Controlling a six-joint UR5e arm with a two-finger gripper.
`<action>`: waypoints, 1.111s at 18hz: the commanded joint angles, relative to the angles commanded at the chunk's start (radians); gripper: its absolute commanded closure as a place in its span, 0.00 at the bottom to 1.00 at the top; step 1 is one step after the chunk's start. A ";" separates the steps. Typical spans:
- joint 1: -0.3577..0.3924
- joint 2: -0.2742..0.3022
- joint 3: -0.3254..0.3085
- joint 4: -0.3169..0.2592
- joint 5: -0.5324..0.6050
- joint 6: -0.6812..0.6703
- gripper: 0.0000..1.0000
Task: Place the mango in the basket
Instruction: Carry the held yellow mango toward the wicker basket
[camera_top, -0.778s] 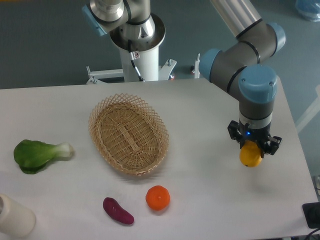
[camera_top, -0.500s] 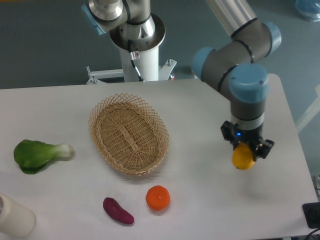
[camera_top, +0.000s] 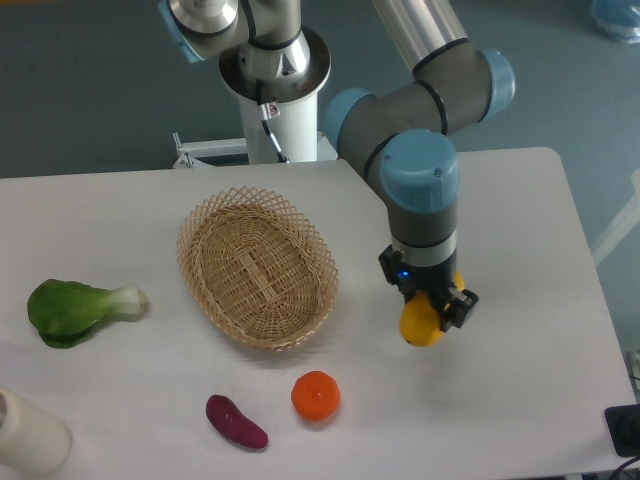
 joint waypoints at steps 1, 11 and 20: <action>0.000 0.008 0.000 -0.002 -0.008 -0.005 0.43; 0.006 0.048 -0.043 -0.002 -0.078 -0.118 0.45; -0.021 0.092 -0.112 -0.002 -0.078 -0.152 0.49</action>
